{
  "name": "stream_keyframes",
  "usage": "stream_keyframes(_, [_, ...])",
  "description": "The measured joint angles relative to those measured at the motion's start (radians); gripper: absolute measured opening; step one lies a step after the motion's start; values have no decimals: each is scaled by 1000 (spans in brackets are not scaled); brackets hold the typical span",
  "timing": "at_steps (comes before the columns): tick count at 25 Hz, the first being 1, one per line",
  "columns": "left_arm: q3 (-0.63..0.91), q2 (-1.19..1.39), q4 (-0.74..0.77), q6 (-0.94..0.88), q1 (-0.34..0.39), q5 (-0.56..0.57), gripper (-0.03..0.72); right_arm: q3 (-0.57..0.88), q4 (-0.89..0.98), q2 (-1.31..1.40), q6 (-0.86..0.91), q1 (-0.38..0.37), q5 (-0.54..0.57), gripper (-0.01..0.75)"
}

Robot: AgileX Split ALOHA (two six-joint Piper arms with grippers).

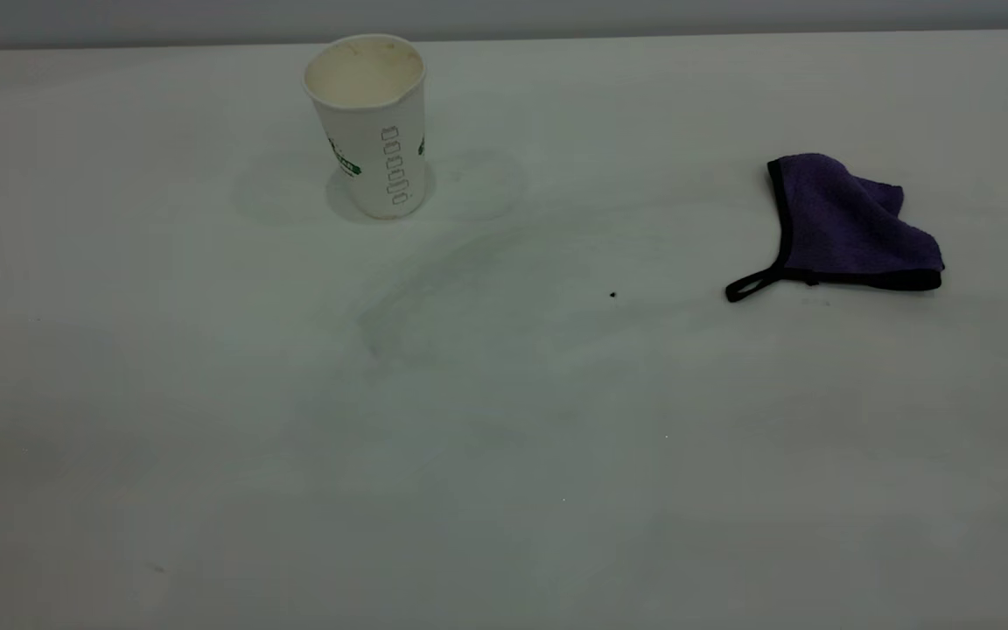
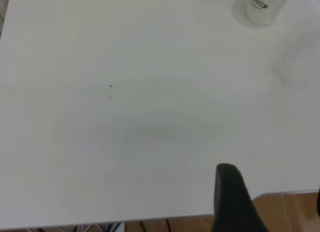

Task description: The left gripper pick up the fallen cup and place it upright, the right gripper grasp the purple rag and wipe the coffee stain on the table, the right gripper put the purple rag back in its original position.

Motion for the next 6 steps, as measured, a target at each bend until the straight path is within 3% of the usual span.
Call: stream_keyframes(6, [0,0,0,0,0,0,465,0,0,0,0,0,0,384])
